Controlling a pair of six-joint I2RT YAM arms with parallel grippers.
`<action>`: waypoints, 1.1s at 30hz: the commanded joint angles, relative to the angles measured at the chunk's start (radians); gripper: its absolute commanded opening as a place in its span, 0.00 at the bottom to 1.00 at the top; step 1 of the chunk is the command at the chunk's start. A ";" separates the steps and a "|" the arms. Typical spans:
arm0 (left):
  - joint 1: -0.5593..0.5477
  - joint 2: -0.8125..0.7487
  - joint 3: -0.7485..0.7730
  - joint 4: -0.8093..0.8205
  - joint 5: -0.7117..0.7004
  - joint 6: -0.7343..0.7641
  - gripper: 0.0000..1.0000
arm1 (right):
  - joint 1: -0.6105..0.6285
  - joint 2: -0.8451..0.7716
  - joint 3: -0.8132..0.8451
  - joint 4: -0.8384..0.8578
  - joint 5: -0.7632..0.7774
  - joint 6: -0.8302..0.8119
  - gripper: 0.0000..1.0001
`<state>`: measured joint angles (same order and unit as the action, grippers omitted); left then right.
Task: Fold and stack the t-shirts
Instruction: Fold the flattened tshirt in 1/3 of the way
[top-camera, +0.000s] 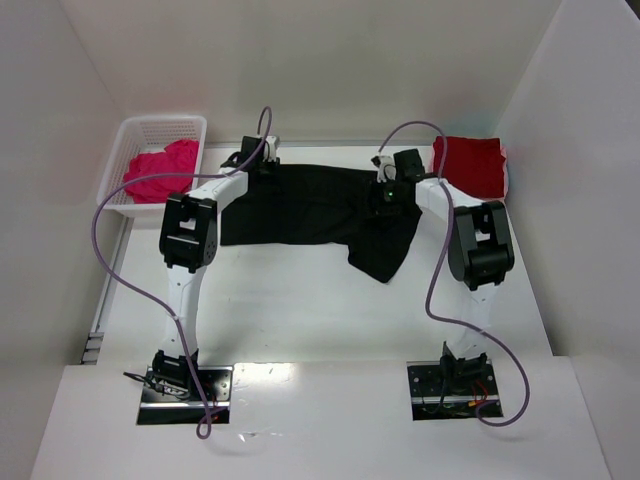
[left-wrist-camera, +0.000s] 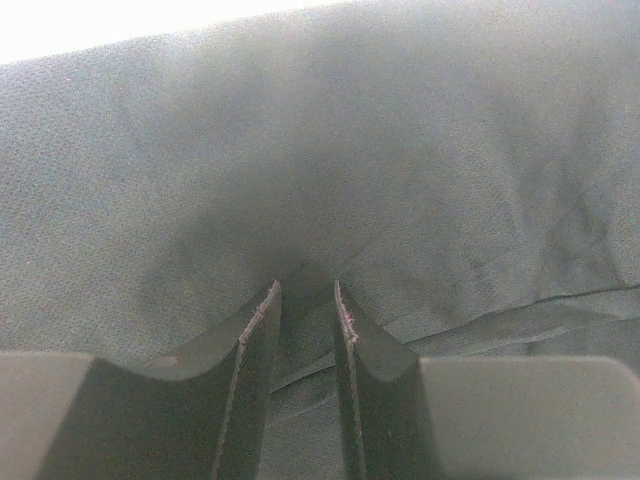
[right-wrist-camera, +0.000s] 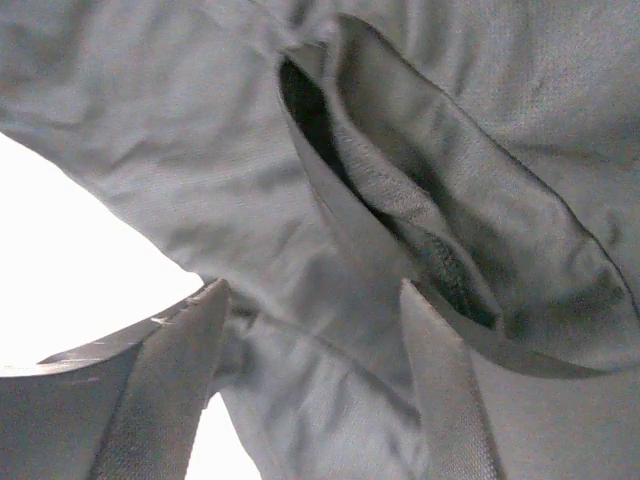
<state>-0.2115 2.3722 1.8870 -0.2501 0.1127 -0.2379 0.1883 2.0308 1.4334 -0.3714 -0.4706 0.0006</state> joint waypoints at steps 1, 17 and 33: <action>0.012 0.028 0.026 -0.021 0.016 0.014 0.36 | 0.008 -0.139 0.005 -0.037 -0.010 -0.023 0.77; 0.012 0.038 0.055 -0.041 0.025 0.023 0.36 | -0.001 0.092 0.196 0.068 0.136 0.067 0.51; 0.021 0.038 0.055 -0.051 0.025 0.023 0.66 | 0.092 0.126 0.187 0.040 0.181 0.068 0.34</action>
<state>-0.1997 2.3863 1.9213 -0.2714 0.1394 -0.2287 0.2382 2.1830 1.6272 -0.3305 -0.2974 0.0837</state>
